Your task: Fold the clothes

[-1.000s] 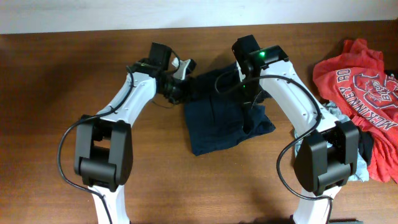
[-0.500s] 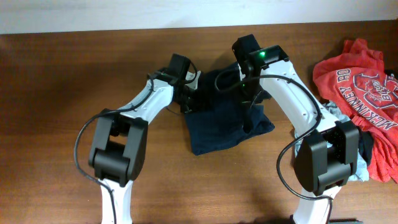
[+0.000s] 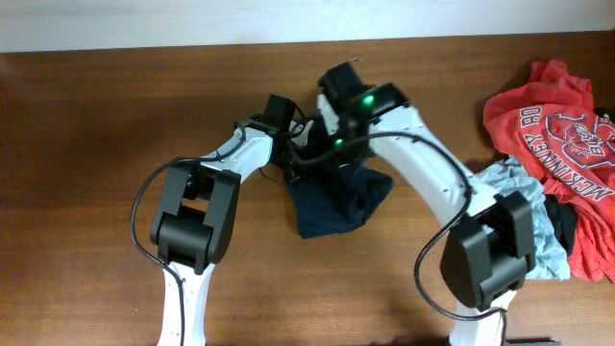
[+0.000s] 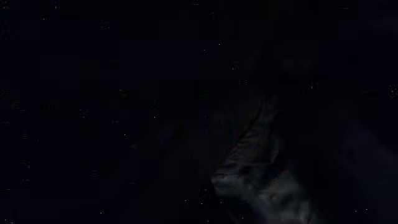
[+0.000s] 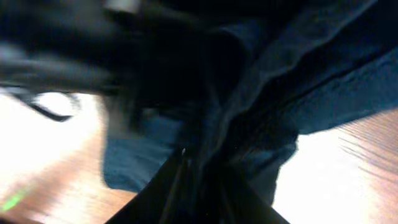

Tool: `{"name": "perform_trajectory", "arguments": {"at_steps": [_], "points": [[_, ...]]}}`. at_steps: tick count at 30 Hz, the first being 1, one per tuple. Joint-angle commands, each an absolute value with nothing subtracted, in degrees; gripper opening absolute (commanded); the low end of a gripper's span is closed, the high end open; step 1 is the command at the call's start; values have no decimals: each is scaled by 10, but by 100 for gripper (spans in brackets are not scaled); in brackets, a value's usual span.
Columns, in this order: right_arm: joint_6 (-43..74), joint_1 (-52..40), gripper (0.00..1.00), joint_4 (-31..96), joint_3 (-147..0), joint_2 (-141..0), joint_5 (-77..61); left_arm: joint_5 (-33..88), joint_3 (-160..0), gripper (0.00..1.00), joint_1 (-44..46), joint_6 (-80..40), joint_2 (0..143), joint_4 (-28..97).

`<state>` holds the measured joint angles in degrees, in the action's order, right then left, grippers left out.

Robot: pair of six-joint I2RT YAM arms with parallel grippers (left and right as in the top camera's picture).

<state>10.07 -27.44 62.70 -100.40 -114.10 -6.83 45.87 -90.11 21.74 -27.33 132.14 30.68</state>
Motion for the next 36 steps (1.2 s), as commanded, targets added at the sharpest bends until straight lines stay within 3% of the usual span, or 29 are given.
{"name": "perform_trajectory", "arguments": {"at_steps": [1,19,24,27,36], "points": [[112,-303,18,614,-1015,-1136,-91,453,-890,0,222,-277,1349,306],[76,-354,18,571,-1014,-1205,-163,454,-890,4,218,-274,1349,303],[60,-357,31,583,-1016,-1190,-148,455,-890,4,218,-274,1349,304],[48,-355,45,583,-1016,-1167,-144,455,-890,4,218,-274,1349,304],[48,-325,49,607,-1016,-1063,-100,455,-890,4,218,-274,1349,304]]}}
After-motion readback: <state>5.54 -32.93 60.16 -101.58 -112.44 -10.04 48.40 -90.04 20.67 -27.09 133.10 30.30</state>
